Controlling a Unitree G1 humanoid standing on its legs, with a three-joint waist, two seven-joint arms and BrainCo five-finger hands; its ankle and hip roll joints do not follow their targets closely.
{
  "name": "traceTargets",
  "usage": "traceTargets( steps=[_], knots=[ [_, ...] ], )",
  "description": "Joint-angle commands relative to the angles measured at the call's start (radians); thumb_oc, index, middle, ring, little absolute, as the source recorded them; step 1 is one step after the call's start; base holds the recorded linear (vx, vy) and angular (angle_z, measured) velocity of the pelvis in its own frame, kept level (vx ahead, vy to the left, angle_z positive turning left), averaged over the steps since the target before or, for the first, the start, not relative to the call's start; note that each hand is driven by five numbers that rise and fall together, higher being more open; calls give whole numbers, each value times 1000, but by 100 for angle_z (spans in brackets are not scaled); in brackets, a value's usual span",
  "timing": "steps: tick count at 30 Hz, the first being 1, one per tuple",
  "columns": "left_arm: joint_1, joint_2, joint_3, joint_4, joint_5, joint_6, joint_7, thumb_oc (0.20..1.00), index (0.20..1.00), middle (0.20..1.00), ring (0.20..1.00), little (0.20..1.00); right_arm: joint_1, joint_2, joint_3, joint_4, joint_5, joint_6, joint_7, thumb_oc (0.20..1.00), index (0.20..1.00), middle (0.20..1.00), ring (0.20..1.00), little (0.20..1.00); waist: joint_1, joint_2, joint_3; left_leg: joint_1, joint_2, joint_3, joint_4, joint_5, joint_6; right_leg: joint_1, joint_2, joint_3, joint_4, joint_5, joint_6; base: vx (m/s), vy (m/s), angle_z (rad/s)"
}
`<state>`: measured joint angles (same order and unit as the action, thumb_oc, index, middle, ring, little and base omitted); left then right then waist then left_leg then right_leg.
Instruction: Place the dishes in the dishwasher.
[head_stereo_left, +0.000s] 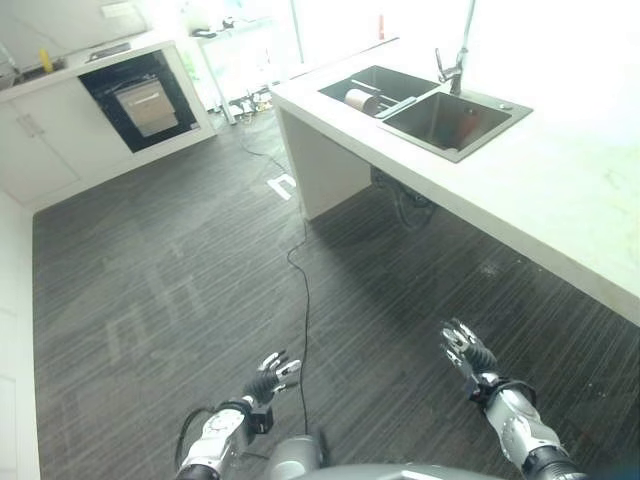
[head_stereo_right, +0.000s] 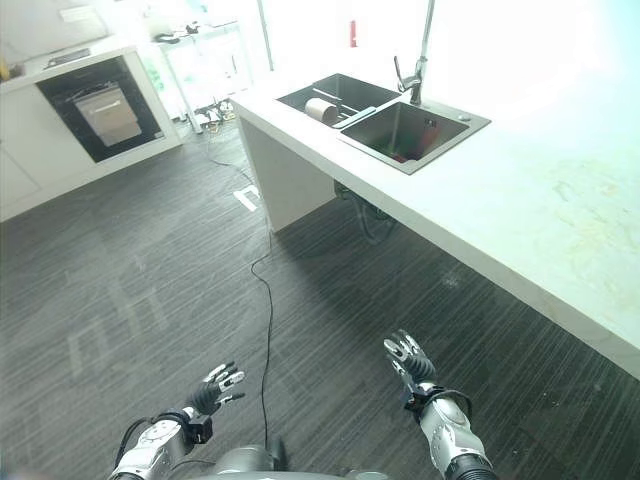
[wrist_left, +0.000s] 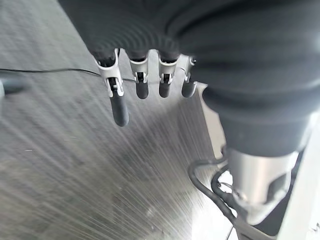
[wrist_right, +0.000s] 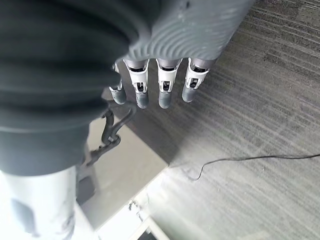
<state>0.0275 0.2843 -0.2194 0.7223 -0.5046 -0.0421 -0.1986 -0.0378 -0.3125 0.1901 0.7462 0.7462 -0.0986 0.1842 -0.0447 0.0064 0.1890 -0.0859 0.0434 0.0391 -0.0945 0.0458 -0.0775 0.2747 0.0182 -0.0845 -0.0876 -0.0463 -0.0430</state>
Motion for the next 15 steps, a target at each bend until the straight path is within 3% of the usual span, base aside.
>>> traceTargets(
  steps=[1,3,6,7,11,15],
  knots=[
    [-12,15,-7,-49,-32,-53,12,1000,1000,1000,1000,1000,7,-14,-14,-42,-5,-19,15,1000,1000,1000,1000,1000,35,7,14,88,72,29,17,79,-29,-57,-47,-7,12,6,106,335,253,-71],
    [-36,7,-3,-11,-35,-71,3,1000,1000,1000,1000,1000,15,-20,-27,-40,-7,-27,25,1000,1000,1000,1000,1000,19,6,17,80,118,125,27,81,-31,-21,-76,-34,8,-19,118,270,334,-51],
    [-65,9,1,22,-34,-72,-7,1000,1000,1000,1000,1000,21,-22,-34,-36,2,-39,18,1000,1000,1000,1000,1000,3,7,6,94,131,175,22,74,-32,-15,-102,-69,24,-34,137,189,321,-11],
    [-79,15,-6,29,-16,-70,2,1000,1000,1000,1000,1000,30,-14,-53,-44,23,-17,10,1000,1000,1000,1000,1000,2,3,-5,101,115,159,31,54,-21,-9,-124,-63,58,-51,159,214,337,10],
    [-115,44,-13,7,-32,-42,30,1000,1000,1000,1000,1000,46,14,-70,-49,30,-29,8,1000,1000,1000,1000,1000,17,-5,-29,74,57,127,63,8,30,-17,-148,-38,156,-94,185,189,333,-25],
    [-126,56,-21,5,-6,-22,36,1000,1000,1000,1000,1000,46,44,-64,-65,50,-54,-22,1000,1000,1000,1000,1000,20,-11,-43,76,6,99,63,-16,75,-100,-169,-29,324,-42,210,143,292,15]
  ],
)
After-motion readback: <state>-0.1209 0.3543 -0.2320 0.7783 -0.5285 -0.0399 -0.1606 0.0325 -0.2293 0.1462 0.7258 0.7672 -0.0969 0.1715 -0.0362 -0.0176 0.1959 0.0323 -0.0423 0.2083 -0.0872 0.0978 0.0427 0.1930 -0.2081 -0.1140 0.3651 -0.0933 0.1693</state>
